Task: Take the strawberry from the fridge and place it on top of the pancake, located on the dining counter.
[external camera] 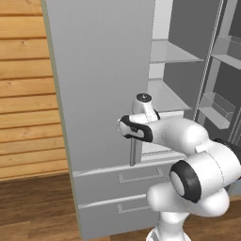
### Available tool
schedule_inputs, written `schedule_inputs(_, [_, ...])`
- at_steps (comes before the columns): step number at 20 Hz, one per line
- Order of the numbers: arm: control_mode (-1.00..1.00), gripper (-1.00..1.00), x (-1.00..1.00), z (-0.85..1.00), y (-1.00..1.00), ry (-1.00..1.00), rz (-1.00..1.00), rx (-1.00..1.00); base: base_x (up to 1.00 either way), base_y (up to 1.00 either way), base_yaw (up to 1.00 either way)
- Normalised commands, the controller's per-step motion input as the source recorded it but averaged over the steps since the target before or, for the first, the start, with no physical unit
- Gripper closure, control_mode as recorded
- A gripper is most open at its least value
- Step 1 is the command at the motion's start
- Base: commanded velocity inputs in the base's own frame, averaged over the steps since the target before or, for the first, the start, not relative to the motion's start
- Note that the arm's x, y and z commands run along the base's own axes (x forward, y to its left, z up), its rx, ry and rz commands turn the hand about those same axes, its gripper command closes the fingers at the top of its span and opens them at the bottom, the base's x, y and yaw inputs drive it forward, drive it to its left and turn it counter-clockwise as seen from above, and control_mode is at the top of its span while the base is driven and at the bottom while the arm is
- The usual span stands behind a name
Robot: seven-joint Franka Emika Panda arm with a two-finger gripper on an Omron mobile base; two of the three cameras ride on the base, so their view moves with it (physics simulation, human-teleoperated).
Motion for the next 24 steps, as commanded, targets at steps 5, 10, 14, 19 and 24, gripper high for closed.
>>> schedule_inputs(5, [-1.0, -1.0, 0.0, -0.2, 0.01, 0.0, 0.0, 0.04, 0.0, 0.0, 0.0])
schedule_inputs(10, [-1.0, 1.0, -0.18, -0.02, 0.0, 0.0, -0.02, 0.01, 0.0, 0.0, 0.0])
schedule_inputs(14, [-1.0, 1.0, -0.53, 0.0, 0.0, 0.0, -0.13, 0.0, 0.0, 0.0, 0.0])
schedule_inputs(19, [-1.0, 1.0, -0.57, 0.0, 0.02, 0.0, -0.21, 0.0, 0.0, 0.0, 0.0])
schedule_inputs(24, [-1.0, 1.0, -0.73, 0.0, 0.32, 0.0, -0.21, -0.07, 0.0, 0.0, 0.0])
